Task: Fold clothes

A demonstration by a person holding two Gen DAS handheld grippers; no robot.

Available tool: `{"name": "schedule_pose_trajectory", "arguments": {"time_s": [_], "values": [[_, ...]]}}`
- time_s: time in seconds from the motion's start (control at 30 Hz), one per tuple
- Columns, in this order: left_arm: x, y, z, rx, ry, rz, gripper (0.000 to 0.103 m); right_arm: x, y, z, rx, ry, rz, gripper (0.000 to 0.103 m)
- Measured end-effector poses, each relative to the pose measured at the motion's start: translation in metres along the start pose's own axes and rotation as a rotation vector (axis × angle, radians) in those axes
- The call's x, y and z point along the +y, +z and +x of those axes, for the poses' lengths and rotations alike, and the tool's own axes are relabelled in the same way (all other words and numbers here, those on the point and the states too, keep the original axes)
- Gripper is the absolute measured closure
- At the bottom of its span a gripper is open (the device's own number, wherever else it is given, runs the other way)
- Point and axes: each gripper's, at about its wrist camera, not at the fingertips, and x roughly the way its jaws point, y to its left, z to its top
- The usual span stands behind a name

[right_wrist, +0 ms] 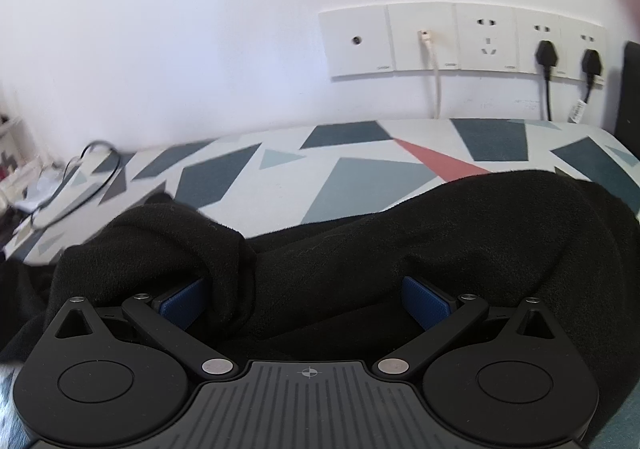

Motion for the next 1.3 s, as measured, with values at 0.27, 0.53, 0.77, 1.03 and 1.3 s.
{"name": "schedule_pose_trajectory", "arguments": {"time_s": [0.27,0.53,0.77,1.03,1.3], "values": [[0.039,0.000,0.011,0.006,-0.023,-0.030,0.015,0.043,0.031,-0.054,-0.103,0.004,-0.119,0.001],[0.044,0.004,0.024,0.014,-0.085,-0.030,0.015,0.115,0.029,-0.030,-0.034,0.017,-0.271,0.003],[0.047,0.009,0.033,0.038,-0.094,-0.018,0.015,0.122,0.023,-0.016,0.054,-0.035,-0.257,0.069],[0.036,0.025,0.041,0.025,-0.123,0.012,0.015,0.051,0.025,-0.082,-0.040,-0.142,-0.009,0.089],[0.022,0.041,0.048,0.027,-0.159,0.035,0.015,0.035,-0.010,-0.136,0.066,-0.100,-0.022,0.089]]}}
